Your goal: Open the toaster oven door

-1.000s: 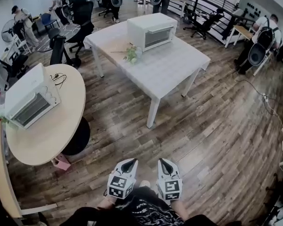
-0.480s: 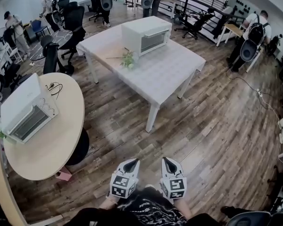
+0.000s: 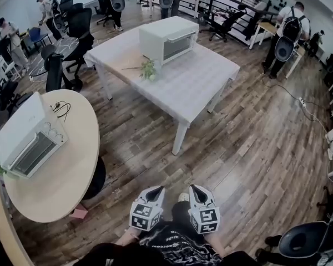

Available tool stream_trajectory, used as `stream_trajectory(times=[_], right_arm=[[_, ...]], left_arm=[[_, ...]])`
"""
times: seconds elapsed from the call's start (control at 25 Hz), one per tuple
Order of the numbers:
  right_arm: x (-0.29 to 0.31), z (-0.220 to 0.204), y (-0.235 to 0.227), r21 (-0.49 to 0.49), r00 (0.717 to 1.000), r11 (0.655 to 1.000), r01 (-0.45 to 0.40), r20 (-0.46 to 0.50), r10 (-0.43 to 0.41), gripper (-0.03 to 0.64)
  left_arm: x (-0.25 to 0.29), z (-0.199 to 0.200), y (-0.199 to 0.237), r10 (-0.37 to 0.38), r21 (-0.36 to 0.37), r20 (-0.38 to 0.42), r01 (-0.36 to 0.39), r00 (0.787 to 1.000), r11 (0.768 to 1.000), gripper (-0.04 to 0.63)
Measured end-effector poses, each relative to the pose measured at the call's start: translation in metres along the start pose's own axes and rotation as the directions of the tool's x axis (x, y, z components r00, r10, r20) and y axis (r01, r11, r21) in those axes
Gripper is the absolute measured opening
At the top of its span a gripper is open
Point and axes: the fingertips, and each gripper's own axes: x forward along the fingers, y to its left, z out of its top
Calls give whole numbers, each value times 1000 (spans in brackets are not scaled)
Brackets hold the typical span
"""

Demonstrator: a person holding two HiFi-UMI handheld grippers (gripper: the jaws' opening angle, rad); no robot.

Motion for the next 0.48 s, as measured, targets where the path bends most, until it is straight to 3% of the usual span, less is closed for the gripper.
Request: stream_trajectory(times=[0.2, 0.48], right_arm=[[26, 6, -20, 4, 1000, 1000, -23, 10, 23, 9], [87, 42, -76, -33, 995, 995, -97, 26, 97, 9]], left_arm=[[21, 7, 18, 37, -5, 9, -37, 999, 999, 20], [79, 52, 36, 111, -20, 26, -111, 993, 994, 20]])
